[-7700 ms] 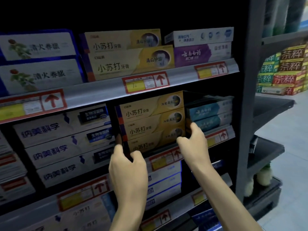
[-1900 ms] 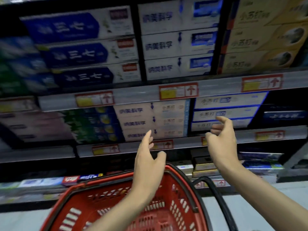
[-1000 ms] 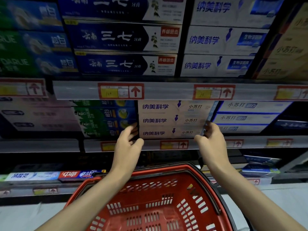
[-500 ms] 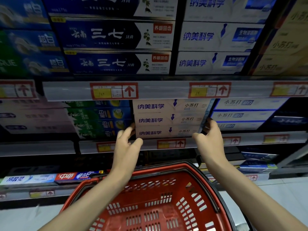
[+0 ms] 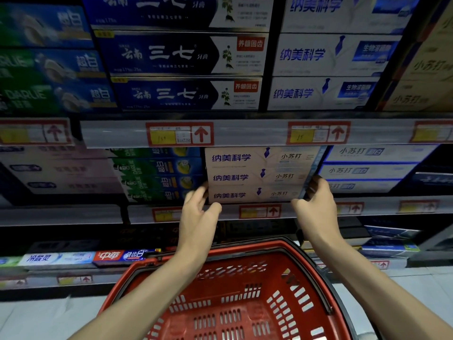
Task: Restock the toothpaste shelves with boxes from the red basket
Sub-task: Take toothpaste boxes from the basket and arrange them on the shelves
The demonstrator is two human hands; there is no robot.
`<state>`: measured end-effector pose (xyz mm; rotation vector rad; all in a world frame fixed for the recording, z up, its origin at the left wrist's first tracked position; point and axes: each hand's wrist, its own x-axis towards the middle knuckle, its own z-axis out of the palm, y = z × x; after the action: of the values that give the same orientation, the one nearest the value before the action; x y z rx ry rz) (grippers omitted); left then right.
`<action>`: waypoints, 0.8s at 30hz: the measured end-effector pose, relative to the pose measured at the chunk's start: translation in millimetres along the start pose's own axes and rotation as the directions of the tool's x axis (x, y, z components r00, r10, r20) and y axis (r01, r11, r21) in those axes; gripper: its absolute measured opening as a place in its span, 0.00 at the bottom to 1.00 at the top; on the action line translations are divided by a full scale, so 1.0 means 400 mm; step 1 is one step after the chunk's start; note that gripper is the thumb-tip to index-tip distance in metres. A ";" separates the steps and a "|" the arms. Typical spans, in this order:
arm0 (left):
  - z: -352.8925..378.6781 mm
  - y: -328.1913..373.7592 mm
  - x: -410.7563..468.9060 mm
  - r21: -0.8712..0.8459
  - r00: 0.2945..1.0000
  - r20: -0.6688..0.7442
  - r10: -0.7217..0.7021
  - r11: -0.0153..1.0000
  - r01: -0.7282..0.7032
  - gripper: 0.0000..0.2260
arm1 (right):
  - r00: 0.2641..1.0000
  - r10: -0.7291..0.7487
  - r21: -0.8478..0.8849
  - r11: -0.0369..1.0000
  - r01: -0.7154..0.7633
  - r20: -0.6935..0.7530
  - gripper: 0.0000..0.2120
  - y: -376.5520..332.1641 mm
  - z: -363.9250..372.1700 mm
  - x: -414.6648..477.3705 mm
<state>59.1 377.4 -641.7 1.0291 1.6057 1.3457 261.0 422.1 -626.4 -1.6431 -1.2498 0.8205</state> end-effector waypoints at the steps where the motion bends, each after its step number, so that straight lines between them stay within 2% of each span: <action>1: 0.001 0.001 -0.001 -0.003 1.000 -0.001 -0.002 1.000 0.002 0.26 | 1.000 -0.002 0.000 1.000 0.002 0.003 0.30 0.000 -0.001 -0.001; 9: -0.008 0.005 -0.008 0.007 0.999 -0.018 -0.037 0.999 0.037 0.26 | 1.000 -0.005 0.014 1.000 0.005 -0.015 0.29 0.015 0.004 0.001; 14: -0.084 0.003 -0.042 -0.025 0.994 -0.048 -0.099 0.995 0.098 0.25 | 0.992 0.020 -0.012 1.000 -0.021 -0.121 0.40 0.006 0.036 -0.059; 16: -0.135 0.008 -0.047 -0.043 0.990 -0.081 -0.118 0.992 0.115 0.24 | 0.997 -0.021 -0.029 0.999 0.018 -0.075 0.38 -0.019 0.064 -0.112; 19: -0.220 0.015 -0.041 -0.073 0.984 -0.126 -0.127 0.990 0.119 0.23 | 0.993 -0.076 -0.034 0.996 0.080 0.093 0.38 -0.046 0.124 -0.217; 22: -0.311 0.016 -0.024 -0.082 0.976 -0.189 -0.109 0.992 0.095 0.23 | 0.954 -0.129 -0.073 0.985 0.154 0.270 0.41 -0.042 0.197 -0.296; 24: -0.372 0.014 -0.006 -0.082 0.965 -0.245 -0.091 0.994 0.073 0.23 | 0.937 -0.144 -0.072 0.982 0.175 0.318 0.40 -0.038 0.247 -0.324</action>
<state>-77.5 323.3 -616.8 0.7652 1.7467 1.5114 132.4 324.1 -651.5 -1.5022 -1.6458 0.9544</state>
